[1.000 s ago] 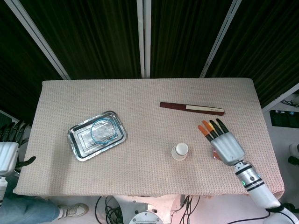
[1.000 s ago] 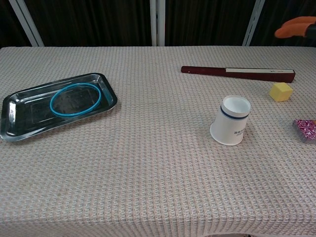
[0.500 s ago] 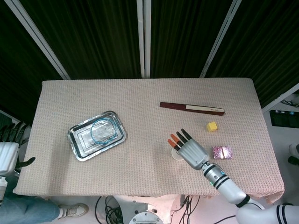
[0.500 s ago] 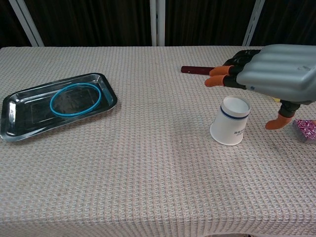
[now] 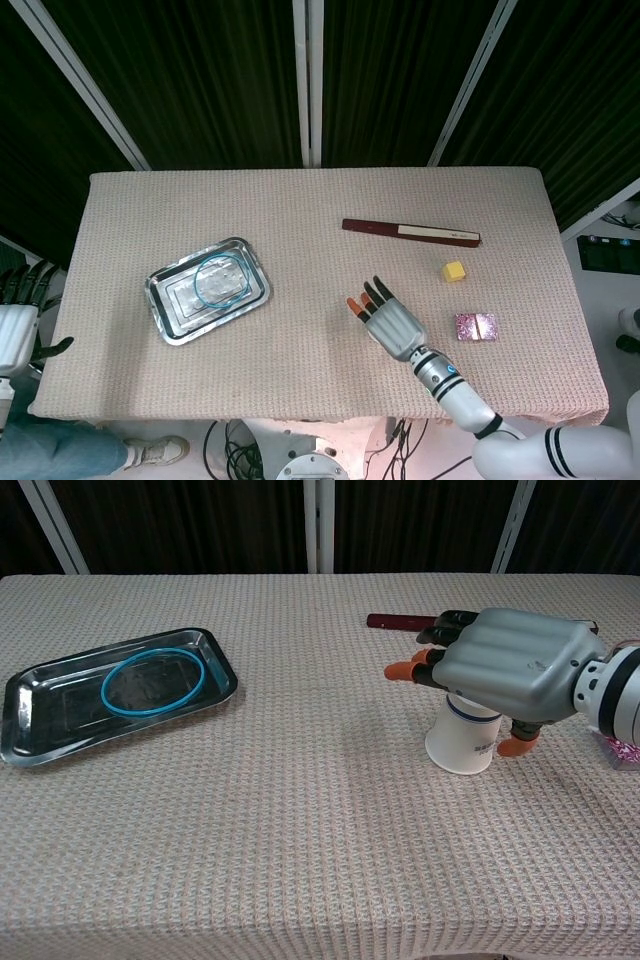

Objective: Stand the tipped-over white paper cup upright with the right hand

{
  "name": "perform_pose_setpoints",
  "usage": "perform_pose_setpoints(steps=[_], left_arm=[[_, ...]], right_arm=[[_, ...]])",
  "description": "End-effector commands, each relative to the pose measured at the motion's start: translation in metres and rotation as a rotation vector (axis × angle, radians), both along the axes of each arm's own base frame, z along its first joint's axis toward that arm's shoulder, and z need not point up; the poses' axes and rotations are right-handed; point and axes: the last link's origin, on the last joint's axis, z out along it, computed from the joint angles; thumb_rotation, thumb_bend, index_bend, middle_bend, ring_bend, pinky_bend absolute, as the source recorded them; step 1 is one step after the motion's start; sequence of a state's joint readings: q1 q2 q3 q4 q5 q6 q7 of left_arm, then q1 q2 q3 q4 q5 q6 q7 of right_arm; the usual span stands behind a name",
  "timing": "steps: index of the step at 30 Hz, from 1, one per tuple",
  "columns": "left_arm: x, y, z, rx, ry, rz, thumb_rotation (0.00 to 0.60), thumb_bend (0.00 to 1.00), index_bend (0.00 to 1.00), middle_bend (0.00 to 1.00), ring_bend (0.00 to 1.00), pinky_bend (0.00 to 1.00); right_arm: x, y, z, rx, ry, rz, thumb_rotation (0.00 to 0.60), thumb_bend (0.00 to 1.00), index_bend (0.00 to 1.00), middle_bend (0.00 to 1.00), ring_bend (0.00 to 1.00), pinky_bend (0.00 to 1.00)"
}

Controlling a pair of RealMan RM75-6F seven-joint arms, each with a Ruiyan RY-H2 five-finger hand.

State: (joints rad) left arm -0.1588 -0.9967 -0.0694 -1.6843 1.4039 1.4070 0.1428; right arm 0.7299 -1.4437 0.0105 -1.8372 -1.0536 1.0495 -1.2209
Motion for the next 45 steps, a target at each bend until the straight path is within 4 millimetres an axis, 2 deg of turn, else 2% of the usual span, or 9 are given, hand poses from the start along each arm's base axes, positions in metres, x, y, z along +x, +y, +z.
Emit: perform_pose_setpoints(steps=[1,8,18,22,27,32,36,41,45], left_arm=[[0.0,0.0,0.0,0.0,0.001,0.001,0.6,0.1,0.0,0.0,0.0,0.04],[-0.001,0.0,0.0,-0.001,0.003,0.003,0.6,0.1,0.0,0.0,0.0,0.04],[-0.001,0.0,-0.001,-0.006,0.005,0.009,0.6,0.1,0.0,0.0,0.0,0.04],[-0.001,0.0,-0.002,-0.009,0.004,0.011,0.6,0.1,0.0,0.0,0.0,0.04],[-0.002,0.0,-0.002,-0.01,0.002,0.012,0.6,0.1,0.0,0.0,0.0,0.04],[-0.002,0.001,-0.002,-0.014,0.004,0.012,0.6,0.1,0.0,0.0,0.0,0.04],[-0.003,0.002,-0.002,-0.013,0.002,0.014,0.6,0.1,0.0,0.0,0.0,0.04],[-0.003,0.002,-0.003,-0.015,0.006,0.011,0.6,0.1,0.0,0.0,0.0,0.04],[-0.003,0.002,-0.002,-0.011,0.004,0.007,0.6,0.1,0.0,0.0,0.0,0.04]], right_arm=[[0.0,-0.001,-0.001,-0.022,-0.004,0.011,0.6,0.02,0.26,0.25,0.0,0.0],[-0.004,-0.001,-0.004,-0.026,0.002,0.014,0.6,0.04,0.52,0.28,0.0,0.0],[0.0,-0.012,0.011,-0.071,-0.106,-0.003,0.6,0.06,0.63,0.28,0.0,0.0],[0.006,-0.031,0.019,-0.064,-0.328,-0.105,0.6,0.08,0.65,0.27,0.0,0.0],[0.007,-0.062,0.022,0.068,-0.769,-0.411,0.6,0.11,0.65,0.25,0.0,0.0],[-0.013,-0.089,0.012,0.216,-1.064,-0.704,0.6,0.17,0.66,0.24,0.0,0.0],[-0.031,-0.096,0.0,0.258,-1.119,-0.766,0.6,0.17,0.66,0.23,0.0,0.0],[-0.049,-0.098,-0.008,0.291,-1.126,-0.786,0.6,0.13,0.5,0.19,0.0,0.0],[-0.054,-0.099,-0.003,0.307,-1.082,-0.731,0.6,0.02,0.09,0.09,0.0,0.0]])
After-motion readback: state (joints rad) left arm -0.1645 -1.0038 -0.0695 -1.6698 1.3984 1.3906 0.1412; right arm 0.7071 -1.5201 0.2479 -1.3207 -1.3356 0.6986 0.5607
